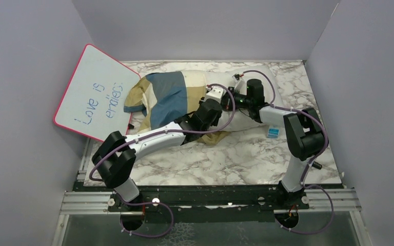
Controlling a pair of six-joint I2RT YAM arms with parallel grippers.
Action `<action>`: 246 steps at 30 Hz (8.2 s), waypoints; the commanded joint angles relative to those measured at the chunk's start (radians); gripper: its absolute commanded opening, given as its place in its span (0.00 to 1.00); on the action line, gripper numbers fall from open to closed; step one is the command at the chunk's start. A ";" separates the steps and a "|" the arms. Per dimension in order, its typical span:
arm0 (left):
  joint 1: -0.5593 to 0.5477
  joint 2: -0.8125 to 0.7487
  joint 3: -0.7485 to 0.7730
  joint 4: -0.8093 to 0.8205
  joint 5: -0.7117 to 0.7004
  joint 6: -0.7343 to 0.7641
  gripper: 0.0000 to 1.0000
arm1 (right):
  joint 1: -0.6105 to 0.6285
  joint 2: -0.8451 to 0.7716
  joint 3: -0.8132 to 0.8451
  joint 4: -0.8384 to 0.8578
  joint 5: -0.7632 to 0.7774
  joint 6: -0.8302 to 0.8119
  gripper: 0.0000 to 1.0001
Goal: Put the pillow into the pillowcase
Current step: Stuff the pillow into the pillowcase.
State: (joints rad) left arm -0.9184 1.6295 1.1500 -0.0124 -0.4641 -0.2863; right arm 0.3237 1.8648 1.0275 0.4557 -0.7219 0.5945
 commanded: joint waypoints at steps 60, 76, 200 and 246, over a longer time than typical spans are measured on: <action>0.163 -0.334 -0.164 -0.176 -0.129 -0.036 0.68 | 0.015 -0.353 0.146 -0.497 0.334 -0.198 0.53; 0.346 -0.256 -0.451 0.308 0.026 -0.004 0.57 | -0.131 -0.166 0.367 -0.859 0.634 -0.344 0.81; 0.340 -0.318 -0.358 0.069 0.461 -0.140 0.66 | -0.008 -0.111 0.104 -0.197 0.174 -0.108 0.32; 0.367 -0.095 -0.593 0.689 0.526 -0.344 0.00 | 0.286 -0.210 0.045 -0.270 0.359 -1.150 0.78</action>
State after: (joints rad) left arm -0.5491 1.5654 0.5690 0.6094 0.0269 -0.6117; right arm 0.5777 1.6104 1.0798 0.0853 -0.4347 -0.4873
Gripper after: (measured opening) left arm 0.004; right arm 0.772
